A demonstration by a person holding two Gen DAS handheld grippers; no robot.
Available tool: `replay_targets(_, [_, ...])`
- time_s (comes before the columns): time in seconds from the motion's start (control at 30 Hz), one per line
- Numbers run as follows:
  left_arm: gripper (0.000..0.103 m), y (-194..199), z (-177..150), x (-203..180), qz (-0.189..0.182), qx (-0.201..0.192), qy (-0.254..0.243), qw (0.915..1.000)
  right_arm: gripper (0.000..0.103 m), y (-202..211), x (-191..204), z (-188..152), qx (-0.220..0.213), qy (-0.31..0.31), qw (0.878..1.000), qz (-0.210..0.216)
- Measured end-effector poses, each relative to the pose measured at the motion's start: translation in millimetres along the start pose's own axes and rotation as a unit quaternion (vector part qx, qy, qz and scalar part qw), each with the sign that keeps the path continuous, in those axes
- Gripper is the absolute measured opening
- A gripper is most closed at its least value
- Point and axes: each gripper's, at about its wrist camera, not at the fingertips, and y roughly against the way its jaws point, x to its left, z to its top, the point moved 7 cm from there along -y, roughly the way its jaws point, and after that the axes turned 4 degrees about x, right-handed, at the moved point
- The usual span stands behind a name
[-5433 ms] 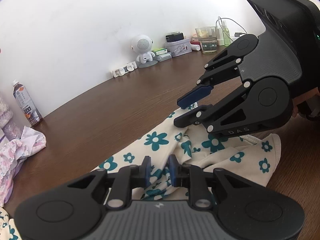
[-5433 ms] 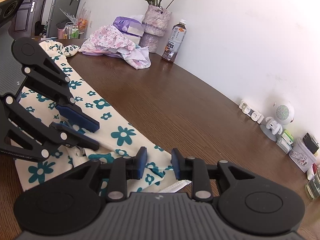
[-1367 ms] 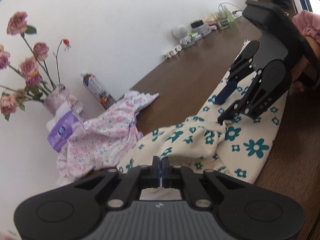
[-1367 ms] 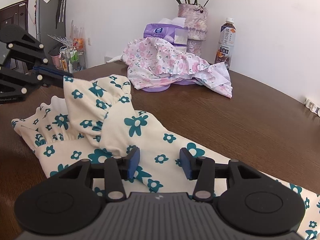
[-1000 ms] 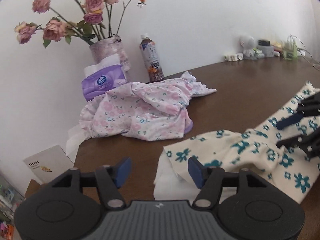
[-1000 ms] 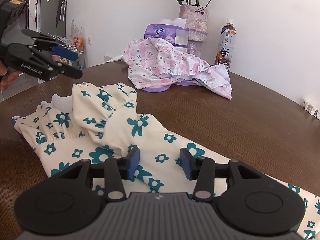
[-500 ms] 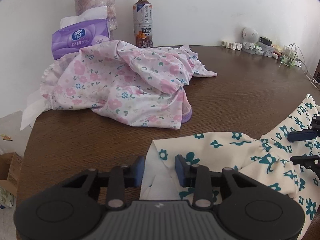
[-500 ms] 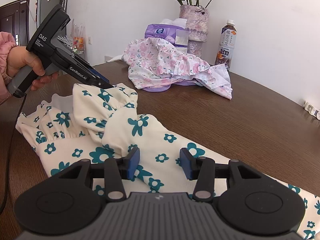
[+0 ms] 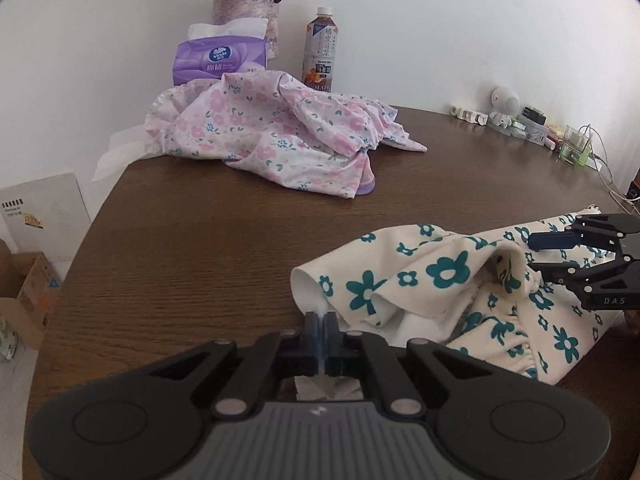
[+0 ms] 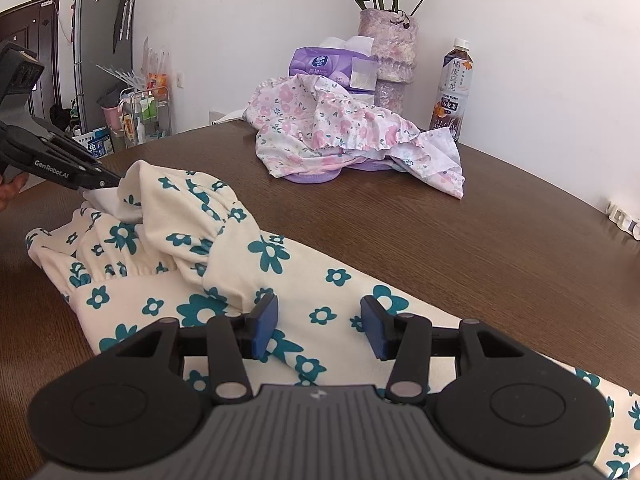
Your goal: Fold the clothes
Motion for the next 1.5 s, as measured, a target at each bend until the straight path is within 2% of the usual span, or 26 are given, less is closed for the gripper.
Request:
replay_targets(0.1, [0.009,12,12,1,0.014,-0.033,0.004,0.9993,0.047,0,0,0,0.0,0.0,1.0,0.0])
replay_targets(0.13, [0.014,13,16,1,0.018,-0.038,0.002,0.9991,0.047,0,0,0,0.0,0.0,1.0,0.0])
replay_targets(0.23, [0.025,1,23,1,0.025,-0.024,-0.011,0.9993,0.047,0,0,1,0.0,0.001,1.0,0.0])
replay_targets(0.37, [0.026,-24,26,4,0.037,0.004,-0.032,0.9988,0.047,0,0,1,0.0,0.002,1.0,-0.001])
replay_targets(0.5, [0.032,-39,27,2,0.037,0.019,-0.054,0.9977,0.047,0,1,0,-0.001,0.002,1.0,-0.001])
replay_targets(0.53, [0.028,-40,27,1,0.038,0.018,-0.06,0.9973,0.047,0,1,0,-0.001,0.002,1.0,-0.001])
replay_targets(0.6, [0.002,-40,26,-4,0.026,0.016,-0.061,0.9977,0.047,1,1,0,-0.001,0.002,1.0,-0.001])
replay_targets(0.63, [0.001,-39,25,-6,0.031,0.015,-0.066,0.9972,0.047,1,1,0,0.0,0.002,1.0,0.0])
replay_targets(0.73, [0.0,-27,17,-12,0.041,0.016,-0.096,0.9944,0.047,1,1,0,0.0,0.002,1.0,0.001])
replay_targets(0.83, [0.0,-10,4,-7,0.036,0.018,-0.083,0.9957,0.048,2,1,0,0.0,0.002,1.0,0.002])
replay_targets(0.9, [0.0,-6,-7,-6,0.033,0.016,-0.07,0.9969,0.052,2,4,0,0.0,0.008,1.0,0.003])
replay_targets(1.03, [0.001,-4,-9,2,0.041,0.005,-0.045,0.9981,0.052,2,7,-1,-0.001,0.016,1.0,0.006])
replay_targets(1.13, [0.013,-1,-5,4,0.062,0.008,-0.04,0.9972,0.052,2,7,0,-0.001,0.016,1.0,0.006])
replay_targets(1.23, [0.018,14,4,4,0.088,-0.022,-0.047,0.9947,0.052,2,6,0,-0.001,0.015,1.0,0.007])
replay_targets(1.3, [0.024,30,11,-4,0.07,-0.051,-0.055,0.9947,0.052,2,6,0,-0.001,0.014,1.0,0.008])
replay_targets(1.4, [0.026,40,13,-23,0.003,-0.049,-0.051,0.9975,0.052,2,6,0,-0.001,0.012,1.0,0.009])
replay_targets(1.5, [0.027,29,5,-33,-0.035,-0.013,-0.024,0.999,0.052,2,5,0,-0.001,0.012,1.0,0.009])
